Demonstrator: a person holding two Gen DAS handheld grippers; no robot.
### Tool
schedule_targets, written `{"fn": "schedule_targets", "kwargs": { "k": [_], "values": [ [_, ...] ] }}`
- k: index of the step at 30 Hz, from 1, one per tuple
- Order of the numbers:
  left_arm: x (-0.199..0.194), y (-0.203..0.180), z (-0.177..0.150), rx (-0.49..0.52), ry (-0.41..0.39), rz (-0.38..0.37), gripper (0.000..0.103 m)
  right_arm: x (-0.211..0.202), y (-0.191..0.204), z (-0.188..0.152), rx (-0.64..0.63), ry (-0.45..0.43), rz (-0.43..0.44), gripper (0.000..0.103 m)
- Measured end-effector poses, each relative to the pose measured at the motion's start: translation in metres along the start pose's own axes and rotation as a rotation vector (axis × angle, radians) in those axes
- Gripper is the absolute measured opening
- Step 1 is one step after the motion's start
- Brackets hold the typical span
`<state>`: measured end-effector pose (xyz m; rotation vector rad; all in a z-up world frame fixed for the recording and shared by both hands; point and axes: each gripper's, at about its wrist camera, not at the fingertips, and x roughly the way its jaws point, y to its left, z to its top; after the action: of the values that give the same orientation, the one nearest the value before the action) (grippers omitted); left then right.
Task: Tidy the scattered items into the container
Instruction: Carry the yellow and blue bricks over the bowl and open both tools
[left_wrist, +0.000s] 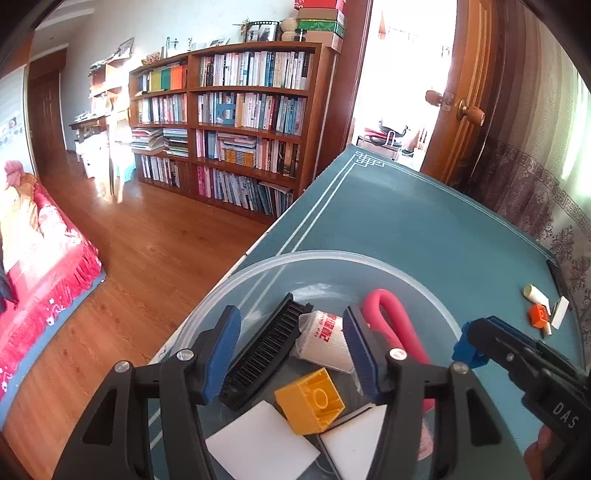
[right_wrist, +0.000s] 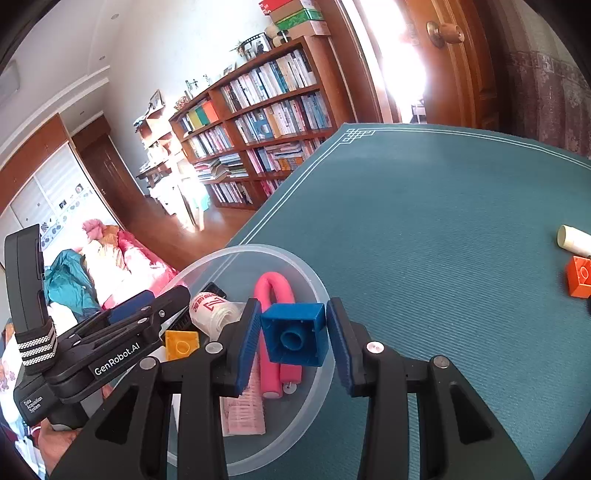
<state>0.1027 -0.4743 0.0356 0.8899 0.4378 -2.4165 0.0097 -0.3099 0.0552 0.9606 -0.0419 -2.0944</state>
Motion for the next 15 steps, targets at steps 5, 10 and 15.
{"fn": "schedule_targets", "kwargs": {
  "k": [5, 10, 15],
  "values": [
    [-0.0012, 0.0036, -0.0013, -0.001, -0.005, 0.013, 0.074, -0.0007, 0.0015, -0.0023, -0.020, 0.006, 0.019, 0.040],
    [-0.0023, 0.0044, -0.0014, -0.001, -0.007, 0.019, 0.080, -0.0015, 0.0023, -0.0059, -0.031, 0.027, 0.067, 0.040],
    [-0.0032, 0.0037, -0.0028, -0.002, -0.003, 0.014, 0.081, -0.0014, 0.0010, -0.0091, -0.037, 0.044, 0.091, 0.040]
  ]
}}
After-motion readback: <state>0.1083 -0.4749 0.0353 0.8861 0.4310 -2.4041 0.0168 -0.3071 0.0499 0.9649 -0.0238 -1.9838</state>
